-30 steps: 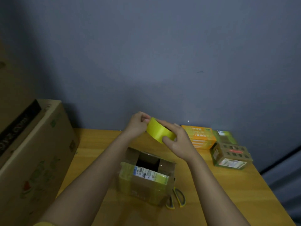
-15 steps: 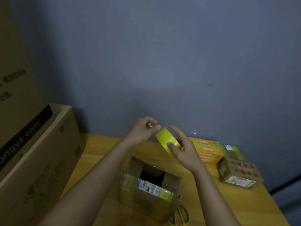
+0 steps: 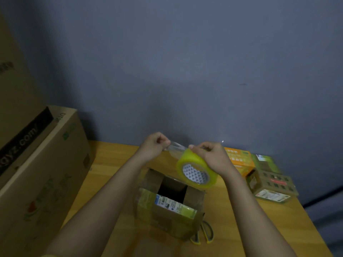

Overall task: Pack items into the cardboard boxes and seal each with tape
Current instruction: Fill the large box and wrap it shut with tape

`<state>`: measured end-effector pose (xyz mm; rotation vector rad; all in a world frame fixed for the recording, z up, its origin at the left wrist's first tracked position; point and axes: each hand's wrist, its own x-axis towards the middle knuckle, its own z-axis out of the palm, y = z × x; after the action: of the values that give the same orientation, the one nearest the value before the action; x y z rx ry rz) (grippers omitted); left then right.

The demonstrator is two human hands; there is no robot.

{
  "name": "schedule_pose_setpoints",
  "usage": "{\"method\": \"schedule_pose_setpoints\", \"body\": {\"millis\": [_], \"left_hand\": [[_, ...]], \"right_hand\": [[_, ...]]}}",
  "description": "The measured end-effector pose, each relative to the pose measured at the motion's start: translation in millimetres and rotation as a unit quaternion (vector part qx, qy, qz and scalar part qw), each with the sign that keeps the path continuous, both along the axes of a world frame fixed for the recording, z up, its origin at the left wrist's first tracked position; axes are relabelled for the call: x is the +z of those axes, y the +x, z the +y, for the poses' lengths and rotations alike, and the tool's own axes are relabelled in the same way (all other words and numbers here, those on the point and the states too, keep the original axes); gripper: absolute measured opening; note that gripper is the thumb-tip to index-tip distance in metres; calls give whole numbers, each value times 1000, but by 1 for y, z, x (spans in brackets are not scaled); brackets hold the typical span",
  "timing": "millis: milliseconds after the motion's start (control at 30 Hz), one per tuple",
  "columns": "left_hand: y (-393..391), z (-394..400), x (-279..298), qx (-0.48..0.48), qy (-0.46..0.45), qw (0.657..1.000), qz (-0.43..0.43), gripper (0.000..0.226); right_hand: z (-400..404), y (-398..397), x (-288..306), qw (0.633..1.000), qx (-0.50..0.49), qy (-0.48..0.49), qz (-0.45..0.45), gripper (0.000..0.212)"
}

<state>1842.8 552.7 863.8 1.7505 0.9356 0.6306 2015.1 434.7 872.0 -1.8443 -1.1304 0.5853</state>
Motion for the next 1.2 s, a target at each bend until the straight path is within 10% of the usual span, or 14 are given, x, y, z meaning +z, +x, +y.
{"method": "schedule_pose_setpoints", "body": {"millis": [367,767,1000,1200], "left_hand": [[-28,-4,-28,81,193,978,21,10],[-50,-3,-56,-12,6,1000,16,49],[-75,7,-83,-212,55,937,271,125],[-66,-3,-105,-213,182,916,288,95]], "right_hand": [[18,-24,-17,969,43,-152,-191,34],[15,-36,8,942,0,-93,-323,23],[0,-32,16,933,28,-107,-343,19],[-6,-37,6,973,43,-76,-212,14]]}}
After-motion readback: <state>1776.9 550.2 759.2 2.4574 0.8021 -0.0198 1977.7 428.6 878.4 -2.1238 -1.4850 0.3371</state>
